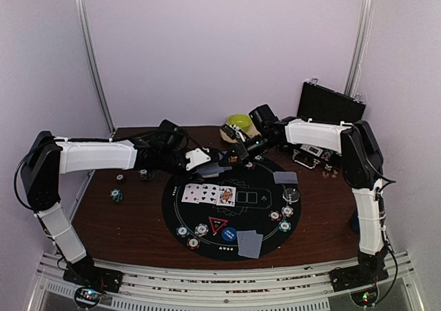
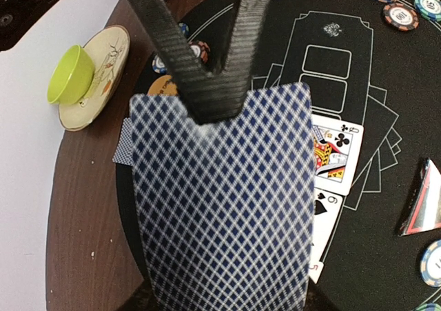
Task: Distribute texas hold em gaming equipment
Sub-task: Pick up the poker card from the face-down deck piles.
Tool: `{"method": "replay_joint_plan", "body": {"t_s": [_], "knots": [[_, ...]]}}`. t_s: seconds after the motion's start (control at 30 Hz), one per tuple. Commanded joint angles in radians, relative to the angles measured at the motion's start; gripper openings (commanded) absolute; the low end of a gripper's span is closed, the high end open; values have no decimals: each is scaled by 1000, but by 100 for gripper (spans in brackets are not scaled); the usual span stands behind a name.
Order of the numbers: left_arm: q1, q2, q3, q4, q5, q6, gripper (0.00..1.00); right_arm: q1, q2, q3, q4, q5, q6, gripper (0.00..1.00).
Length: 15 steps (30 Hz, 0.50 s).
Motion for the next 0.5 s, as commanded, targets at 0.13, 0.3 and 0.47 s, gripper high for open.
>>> {"method": "replay_joint_plan", "body": {"t_s": [0.13,0.3,0.47], "knots": [[8,-11,-9,59,-3,-9,11,2,12,-7,2,6,-8,0],[11,-11,-16,62,-4,-8,11,-18,-13,-16,-2,-7,-19,0],[20,-14,-18,65,-5,-8,11,-29,-40,-43,19,-17,-15,0]]}}
